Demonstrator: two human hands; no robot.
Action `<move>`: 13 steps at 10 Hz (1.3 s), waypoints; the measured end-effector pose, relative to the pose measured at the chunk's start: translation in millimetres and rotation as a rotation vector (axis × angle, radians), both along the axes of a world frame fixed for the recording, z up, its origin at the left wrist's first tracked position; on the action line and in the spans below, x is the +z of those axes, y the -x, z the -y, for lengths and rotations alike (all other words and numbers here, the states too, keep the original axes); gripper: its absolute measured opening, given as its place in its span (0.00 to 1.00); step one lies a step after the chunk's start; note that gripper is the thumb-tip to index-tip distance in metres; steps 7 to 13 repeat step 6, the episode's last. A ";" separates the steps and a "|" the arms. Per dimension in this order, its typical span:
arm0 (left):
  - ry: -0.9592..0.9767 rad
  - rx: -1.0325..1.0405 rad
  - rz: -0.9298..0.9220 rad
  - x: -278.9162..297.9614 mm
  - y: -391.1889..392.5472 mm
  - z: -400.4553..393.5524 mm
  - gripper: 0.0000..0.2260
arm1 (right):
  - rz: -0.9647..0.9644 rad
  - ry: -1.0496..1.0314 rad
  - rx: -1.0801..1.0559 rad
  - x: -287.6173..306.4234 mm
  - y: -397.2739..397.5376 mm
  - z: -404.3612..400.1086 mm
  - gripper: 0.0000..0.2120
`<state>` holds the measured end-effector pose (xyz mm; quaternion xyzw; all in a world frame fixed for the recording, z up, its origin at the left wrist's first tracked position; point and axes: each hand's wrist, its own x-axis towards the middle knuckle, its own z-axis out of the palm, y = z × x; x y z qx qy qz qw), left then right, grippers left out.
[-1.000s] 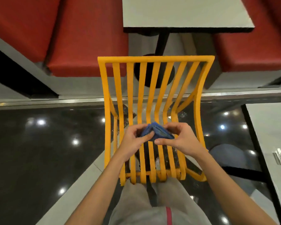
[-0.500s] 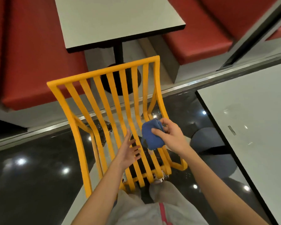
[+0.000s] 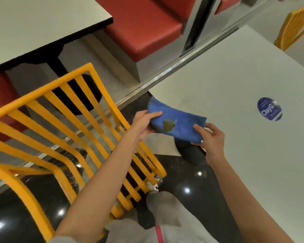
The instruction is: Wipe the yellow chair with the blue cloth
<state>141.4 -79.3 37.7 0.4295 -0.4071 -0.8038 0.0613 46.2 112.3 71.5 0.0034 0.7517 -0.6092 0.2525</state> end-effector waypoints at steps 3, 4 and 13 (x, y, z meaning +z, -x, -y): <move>0.321 -0.257 0.028 11.5 127.4 -16.8 0.11 | -0.012 -0.149 -0.246 -23.8 67.1 -40.7 0.06; 0.369 -0.276 0.056 5.0 147.0 -20.3 0.13 | -0.040 -0.192 -0.268 -31.0 83.3 -44.5 0.09; 0.649 -0.349 0.081 -3.3 149.7 -29.9 0.21 | -0.233 -0.425 -0.166 -48.0 93.6 -60.0 0.16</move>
